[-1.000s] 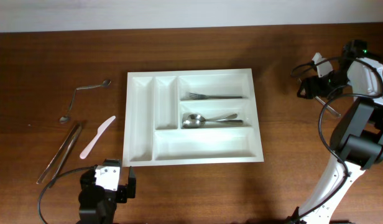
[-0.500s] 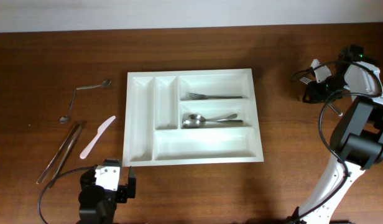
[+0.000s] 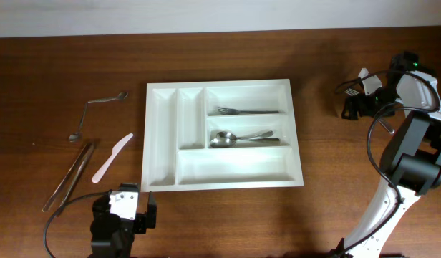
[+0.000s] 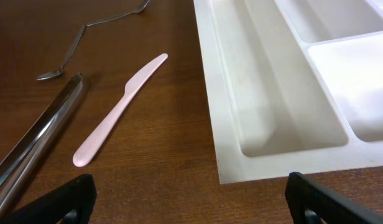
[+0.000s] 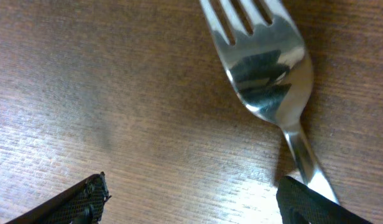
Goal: Pack container
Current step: 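Lower the right gripper and close it on the fork's handle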
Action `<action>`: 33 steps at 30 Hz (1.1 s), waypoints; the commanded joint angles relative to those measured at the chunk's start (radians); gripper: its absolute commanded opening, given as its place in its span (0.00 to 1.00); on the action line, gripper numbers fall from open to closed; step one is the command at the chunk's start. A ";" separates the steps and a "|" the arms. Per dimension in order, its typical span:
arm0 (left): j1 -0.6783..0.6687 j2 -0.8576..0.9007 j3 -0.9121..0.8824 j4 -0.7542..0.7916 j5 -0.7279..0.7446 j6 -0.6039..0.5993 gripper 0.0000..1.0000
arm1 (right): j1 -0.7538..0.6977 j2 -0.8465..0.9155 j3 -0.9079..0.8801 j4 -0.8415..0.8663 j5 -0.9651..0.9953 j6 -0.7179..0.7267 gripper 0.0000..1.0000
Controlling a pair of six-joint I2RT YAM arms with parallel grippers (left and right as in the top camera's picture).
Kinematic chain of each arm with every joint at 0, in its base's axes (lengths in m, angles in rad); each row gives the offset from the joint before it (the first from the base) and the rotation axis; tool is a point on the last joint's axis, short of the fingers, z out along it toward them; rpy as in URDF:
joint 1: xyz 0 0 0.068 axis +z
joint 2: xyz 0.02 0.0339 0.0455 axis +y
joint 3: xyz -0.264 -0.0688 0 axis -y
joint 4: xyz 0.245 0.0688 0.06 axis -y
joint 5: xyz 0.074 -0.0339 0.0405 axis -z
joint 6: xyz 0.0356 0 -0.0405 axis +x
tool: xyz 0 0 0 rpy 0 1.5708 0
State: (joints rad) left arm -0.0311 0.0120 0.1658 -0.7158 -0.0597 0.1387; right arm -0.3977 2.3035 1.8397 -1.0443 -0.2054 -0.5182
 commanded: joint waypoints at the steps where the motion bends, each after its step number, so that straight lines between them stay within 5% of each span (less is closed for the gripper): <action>1: -0.003 -0.007 -0.003 -0.004 -0.008 0.013 0.99 | 0.006 -0.006 0.065 -0.015 0.007 0.016 0.86; 9: -0.003 -0.007 -0.003 -0.004 -0.008 0.013 0.99 | 0.034 -0.006 0.182 -0.051 0.014 -0.002 0.85; 33: -0.003 -0.007 -0.003 -0.004 -0.008 0.013 0.99 | 0.011 0.076 0.162 0.053 0.078 -0.004 0.88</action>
State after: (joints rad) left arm -0.0311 0.0120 0.1658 -0.7158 -0.0597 0.1387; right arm -0.3840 2.3383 2.0006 -0.9855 -0.1169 -0.5240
